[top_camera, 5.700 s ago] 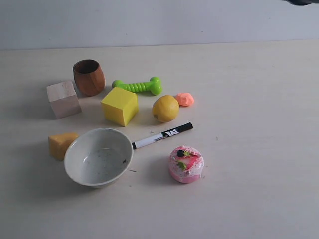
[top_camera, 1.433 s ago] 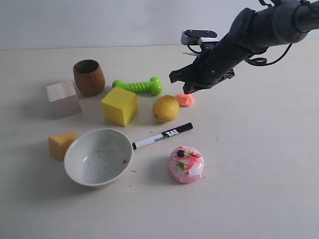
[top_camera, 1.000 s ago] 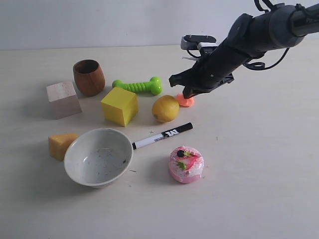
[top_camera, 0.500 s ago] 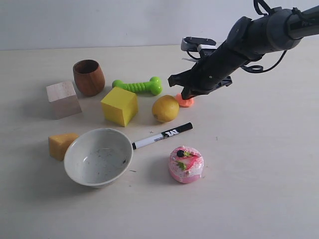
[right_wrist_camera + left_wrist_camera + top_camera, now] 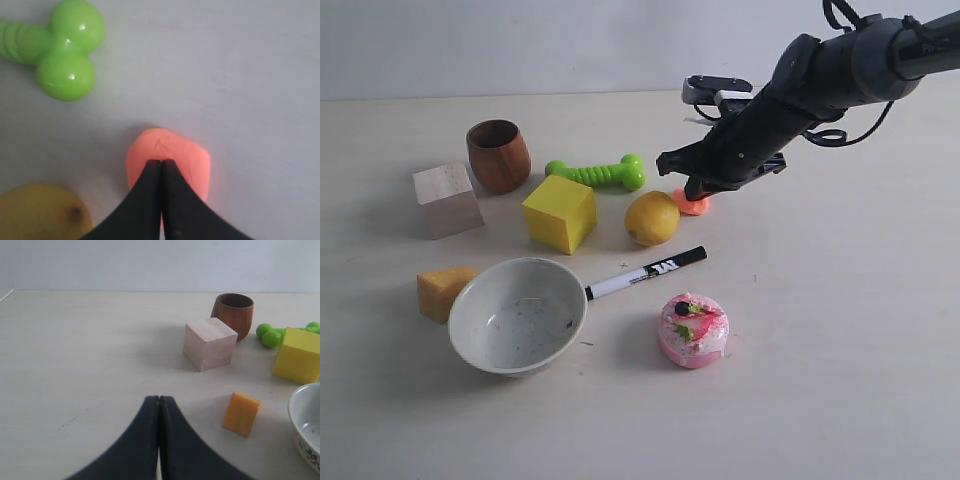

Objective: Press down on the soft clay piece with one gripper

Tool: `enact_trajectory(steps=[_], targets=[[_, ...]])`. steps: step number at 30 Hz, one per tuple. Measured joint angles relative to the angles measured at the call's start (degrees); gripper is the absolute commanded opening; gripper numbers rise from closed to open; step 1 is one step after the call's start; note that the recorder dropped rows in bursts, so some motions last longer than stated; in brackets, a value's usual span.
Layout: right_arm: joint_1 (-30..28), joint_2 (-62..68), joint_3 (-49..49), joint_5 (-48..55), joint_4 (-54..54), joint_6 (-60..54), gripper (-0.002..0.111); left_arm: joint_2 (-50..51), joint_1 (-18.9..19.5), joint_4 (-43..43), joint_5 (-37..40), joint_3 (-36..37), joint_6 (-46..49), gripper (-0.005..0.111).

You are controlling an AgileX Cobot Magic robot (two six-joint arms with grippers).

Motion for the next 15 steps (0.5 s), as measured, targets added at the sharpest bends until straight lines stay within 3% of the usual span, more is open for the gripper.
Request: enact_trajectory(steps=[15], targets=[[0.0,1.0,-0.3,0.6,-0.5,1.3,0.000,0.0,0.0,0.0,0.0,0.0,0.0,0.000]])
